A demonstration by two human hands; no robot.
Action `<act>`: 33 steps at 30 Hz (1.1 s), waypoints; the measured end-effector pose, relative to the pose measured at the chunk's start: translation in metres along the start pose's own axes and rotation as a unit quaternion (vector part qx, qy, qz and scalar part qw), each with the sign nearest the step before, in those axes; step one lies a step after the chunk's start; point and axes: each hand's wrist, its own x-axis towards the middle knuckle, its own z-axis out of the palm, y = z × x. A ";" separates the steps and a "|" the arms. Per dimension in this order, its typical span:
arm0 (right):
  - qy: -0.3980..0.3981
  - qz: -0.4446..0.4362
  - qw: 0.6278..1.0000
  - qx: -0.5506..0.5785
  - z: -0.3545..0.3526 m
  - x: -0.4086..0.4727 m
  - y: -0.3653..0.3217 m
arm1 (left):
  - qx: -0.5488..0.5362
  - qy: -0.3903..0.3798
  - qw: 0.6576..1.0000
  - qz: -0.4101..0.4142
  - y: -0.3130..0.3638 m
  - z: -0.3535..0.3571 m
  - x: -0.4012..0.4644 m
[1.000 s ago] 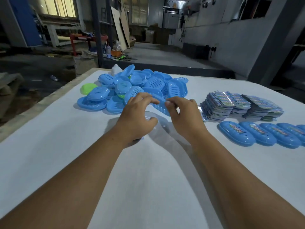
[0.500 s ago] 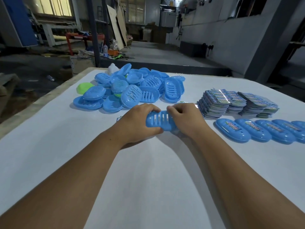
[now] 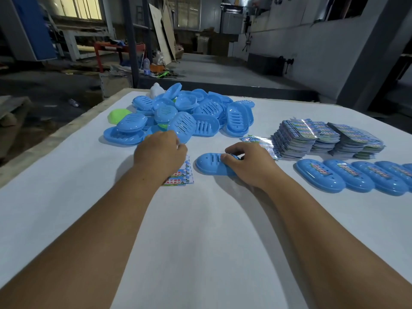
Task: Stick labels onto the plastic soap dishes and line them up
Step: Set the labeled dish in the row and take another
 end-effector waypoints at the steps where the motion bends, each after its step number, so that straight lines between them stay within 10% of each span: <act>1: -0.001 -0.001 1.000 0.001 0.000 0.000 0.000 | 0.011 -0.004 1.000 -0.027 -0.005 -0.001 0.002; 11: -0.009 -0.004 1.000 0.003 -0.001 -0.002 -0.002 | -0.193 -0.123 0.961 -0.157 -0.013 -0.003 -0.003; 25: 0.023 -0.008 1.000 0.009 -0.003 -0.005 -0.006 | -0.356 -0.057 0.917 -0.170 -0.012 -0.010 0.005; 29: 0.099 -0.087 0.985 0.109 -0.005 -0.011 -0.021 | -0.462 -0.055 0.878 -0.113 0.001 -0.020 0.004; 33: -0.016 -0.081 0.964 0.254 -0.002 -0.017 -0.032 | -0.560 -0.042 0.823 -0.080 0.011 -0.025 -0.001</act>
